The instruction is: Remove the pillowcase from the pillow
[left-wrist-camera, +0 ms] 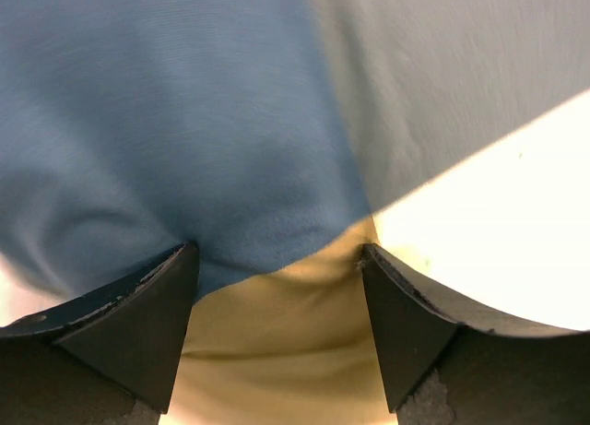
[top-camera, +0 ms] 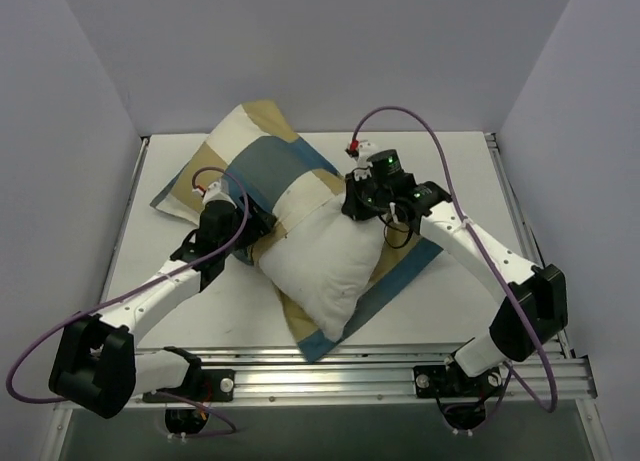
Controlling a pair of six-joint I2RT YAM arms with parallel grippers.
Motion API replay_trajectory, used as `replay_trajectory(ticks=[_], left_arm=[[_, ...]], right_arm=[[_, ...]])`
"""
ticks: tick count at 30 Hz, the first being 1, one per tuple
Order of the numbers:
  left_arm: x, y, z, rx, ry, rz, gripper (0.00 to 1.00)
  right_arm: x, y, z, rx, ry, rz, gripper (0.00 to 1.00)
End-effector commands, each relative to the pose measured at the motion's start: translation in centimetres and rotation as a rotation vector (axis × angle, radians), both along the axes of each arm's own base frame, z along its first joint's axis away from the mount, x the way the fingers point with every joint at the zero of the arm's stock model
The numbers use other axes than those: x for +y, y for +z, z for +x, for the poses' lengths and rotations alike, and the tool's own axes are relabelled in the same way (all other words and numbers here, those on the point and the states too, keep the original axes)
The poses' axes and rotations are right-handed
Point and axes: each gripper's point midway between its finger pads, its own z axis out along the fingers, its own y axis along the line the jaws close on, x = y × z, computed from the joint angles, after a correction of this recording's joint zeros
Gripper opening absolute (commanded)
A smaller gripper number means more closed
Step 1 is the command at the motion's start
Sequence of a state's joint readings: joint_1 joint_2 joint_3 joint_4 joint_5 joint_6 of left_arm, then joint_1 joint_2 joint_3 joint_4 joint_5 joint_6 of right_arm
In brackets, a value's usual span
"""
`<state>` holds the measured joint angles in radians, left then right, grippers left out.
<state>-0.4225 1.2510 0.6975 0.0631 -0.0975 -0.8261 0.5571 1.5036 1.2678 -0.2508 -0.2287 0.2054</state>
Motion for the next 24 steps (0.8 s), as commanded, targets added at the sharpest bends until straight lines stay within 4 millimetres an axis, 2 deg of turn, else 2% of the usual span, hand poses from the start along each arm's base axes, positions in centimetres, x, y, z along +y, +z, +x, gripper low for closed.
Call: replay_trajectory(ticks=[1, 2, 3, 4, 5, 6, 7, 8, 9, 10, 11, 12, 13, 14, 15, 16, 17, 19, 22, 24], left_arm=[[-0.3, 1.7, -2.2, 0.047, -0.092, 0.04, 0.79], [-0.6, 4.0, -1.8, 0.001, -0.111, 0.043, 0.8], [-0.5, 4.8, -2.1, -0.001, -0.125, 0.053, 0.8], [-0.7, 6.4, -2.3, -0.031, -0.147, 0.052, 0.8], [-0.7, 9.3, -1.9, -0.093, -0.163, 0.068, 0.81], [-0.5, 10.1, -2.2, -0.093, -0.174, 0.09, 0.82], [-0.4, 11.3, -2.2, -0.114, -0.181, 0.103, 0.83], [-0.4, 14.0, -1.9, -0.17, -0.197, 0.125, 0.83], [-0.4, 14.8, -2.1, -0.171, -0.215, 0.142, 0.83], [-0.8, 15.4, -1.9, -0.176, -0.239, 0.148, 0.84], [-0.8, 16.0, -1.8, -0.185, -0.255, 0.169, 0.84], [-1.0, 18.1, -1.4, -0.226, -0.255, 0.165, 0.84], [-1.4, 18.0, -0.6, -0.218, -0.26, 0.173, 0.84], [-1.8, 18.6, -0.1, -0.23, -0.268, 0.172, 0.84], [-2.3, 20.4, 0.4, -0.265, -0.277, 0.156, 0.84], [-3.0, 20.0, 1.3, -0.251, -0.291, 0.155, 0.84], [-3.6, 20.5, 1.7, -0.264, -0.309, 0.147, 0.84], [-5.0, 21.0, 3.1, -0.268, -0.333, 0.148, 0.84], [-7.3, 20.1, 4.2, -0.23, -0.4, 0.175, 0.84], [-8.8, 18.5, 3.8, -0.187, -0.465, 0.219, 0.84]], right_arm=[[0.7, 11.8, 3.1, -0.384, 0.019, 0.032, 0.0], [0.9, 12.9, 3.1, -0.417, 0.035, 0.033, 0.0], [1.3, 14.1, 2.9, -0.459, 0.058, 0.044, 0.0], [1.9, 15.1, 2.4, -0.492, 0.087, 0.047, 0.0], [2.1, 15.2, 2.2, -0.522, 0.12, 0.022, 0.0], [2.4, 15.9, 1.8, -0.552, 0.144, 0.028, 0.0], [3.0, 15.2, 1.2, -0.554, 0.174, 0.018, 0.0], [3.2, 14.9, 1.0, -0.569, 0.188, 0.012, 0.0], [3.3, 15.0, 0.5, -0.584, 0.201, 0.016, 0.0], [3.6, 13.6, 0.1, -0.569, 0.223, -0.003, 0.0], [4.3, 13.1, -0.6, -0.571, 0.251, -0.015, 0.0], [4.6, 12.6, -1.0, -0.571, 0.264, -0.025, 0.0], [4.7, 12.3, -1.3, -0.578, 0.256, -0.043, 0.0], [5.5, 11.2, -2.2, -0.569, 0.28, -0.056, 0.0], [5.7, 11.4, -2.6, -0.588, 0.281, -0.05, 0.0], [5.7, 11.2, -2.9, -0.589, 0.28, -0.056, 0.0], [6.0, 10.6, -3.7, -0.582, 0.291, -0.061, 0.0], [6.5, 11.1, -3.8, -0.606, 0.286, -0.05, 0.0], [6.5, 10.8, -4.0, -0.608, 0.282, -0.074, 0.0], [6.4, 10.6, -4.0, -0.609, 0.274, -0.087, 0.0]])
